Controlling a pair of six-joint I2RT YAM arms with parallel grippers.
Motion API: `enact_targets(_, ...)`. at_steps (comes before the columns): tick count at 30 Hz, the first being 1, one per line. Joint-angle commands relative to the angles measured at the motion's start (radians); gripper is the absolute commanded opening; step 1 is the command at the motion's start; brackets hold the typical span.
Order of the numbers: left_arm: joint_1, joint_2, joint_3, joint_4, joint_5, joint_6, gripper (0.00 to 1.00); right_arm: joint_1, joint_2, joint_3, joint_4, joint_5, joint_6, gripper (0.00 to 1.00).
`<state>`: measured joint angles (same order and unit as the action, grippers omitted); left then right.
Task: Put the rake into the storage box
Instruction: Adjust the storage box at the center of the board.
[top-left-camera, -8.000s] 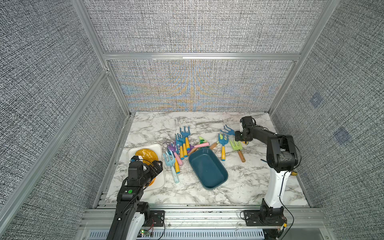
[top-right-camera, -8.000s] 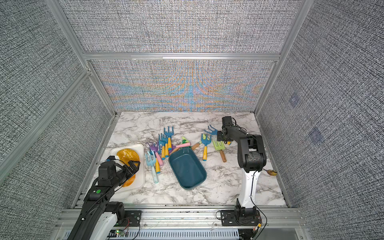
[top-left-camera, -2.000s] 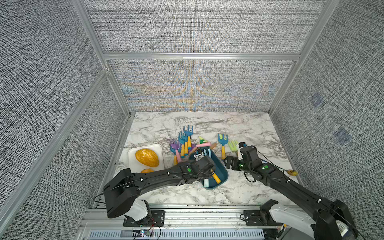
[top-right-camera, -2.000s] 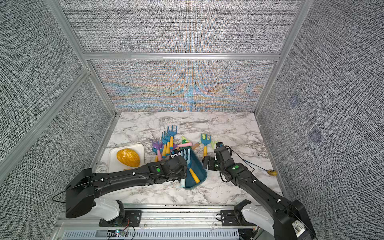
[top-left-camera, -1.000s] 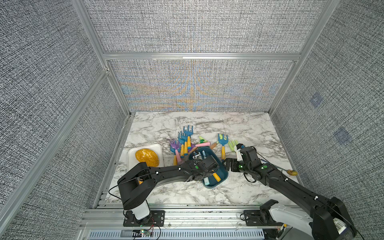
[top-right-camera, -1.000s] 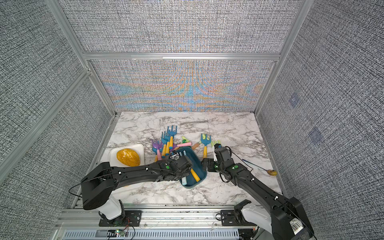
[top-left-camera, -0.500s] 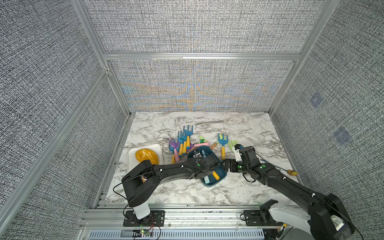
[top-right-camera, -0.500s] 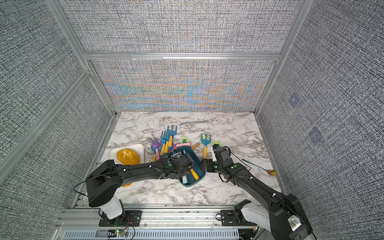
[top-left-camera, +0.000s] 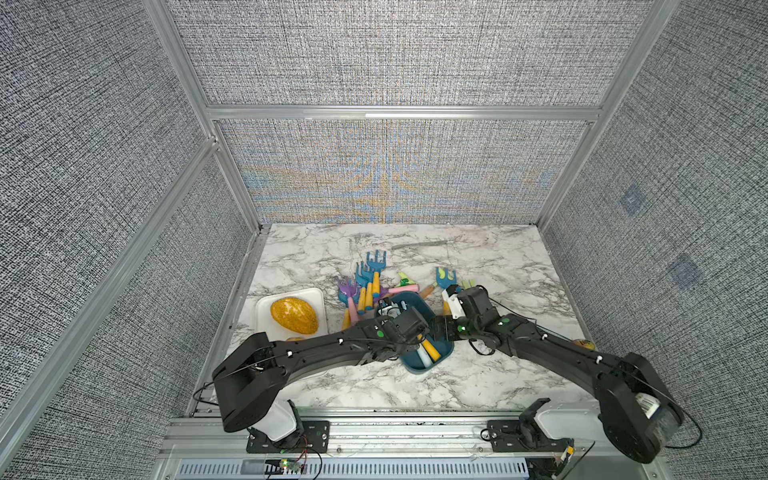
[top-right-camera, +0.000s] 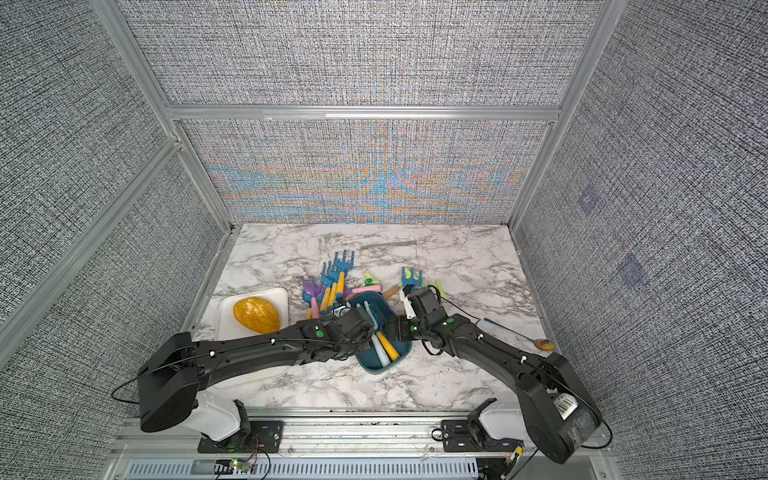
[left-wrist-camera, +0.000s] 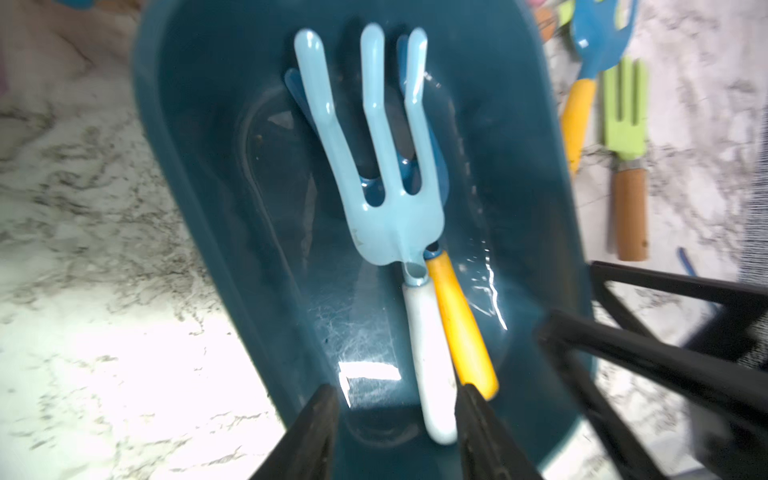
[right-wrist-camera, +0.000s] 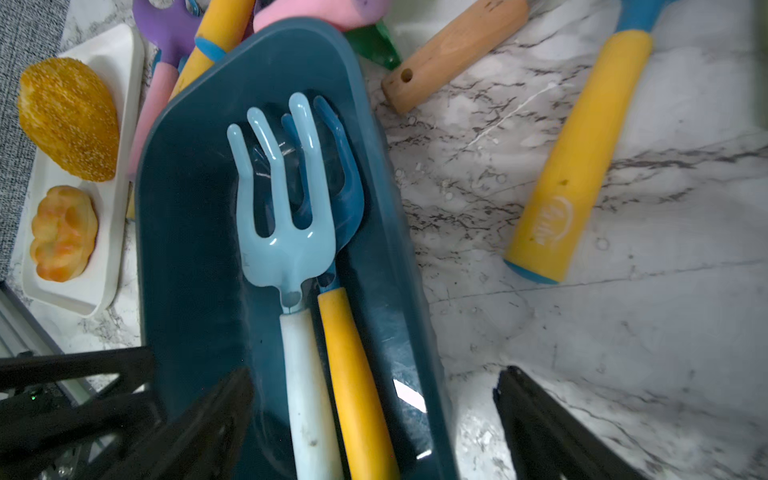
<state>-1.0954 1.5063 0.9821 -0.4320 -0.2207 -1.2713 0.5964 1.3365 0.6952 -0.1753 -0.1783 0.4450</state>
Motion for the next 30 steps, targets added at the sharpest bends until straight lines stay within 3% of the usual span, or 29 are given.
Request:
enact_targets(1, -0.002, -0.07, -0.025, -0.03, -0.052, 0.041, 0.52, 0.04, 0.027, 0.013, 0.001, 0.034, -0.01, 0.92)
enact_targets(8, 0.021, -0.236, -0.112, -0.098, -0.161, 0.102, 0.59, 0.198, -0.035, -0.035, -0.028, 0.073, 0.061, 0.73)
enact_targets(13, 0.107, -0.257, -0.149, -0.126, -0.082, 0.173, 0.59, 0.327, -0.094, -0.058, -0.08, 0.123, 0.151, 0.61)
enact_targets(18, 0.169, -0.18, -0.131, -0.104, 0.029, 0.253, 0.59, 0.377, -0.17, -0.058, -0.134, 0.185, 0.212, 0.61)
enact_targets(23, 0.199, -0.1, -0.095, -0.069, 0.098, 0.313, 0.59, 0.252, -0.217, -0.013, -0.21, 0.29, 0.166, 0.62)
enact_targets(27, 0.216, -0.044, -0.065, -0.059, 0.148, 0.349, 0.61, 0.05, -0.233, 0.007, -0.187, 0.304, 0.067, 0.65)
enact_targets(30, 0.22, -0.014, -0.049, -0.039, 0.199, 0.381, 0.71, -0.12, -0.189, 0.027, -0.16, 0.256, -0.018, 0.66)
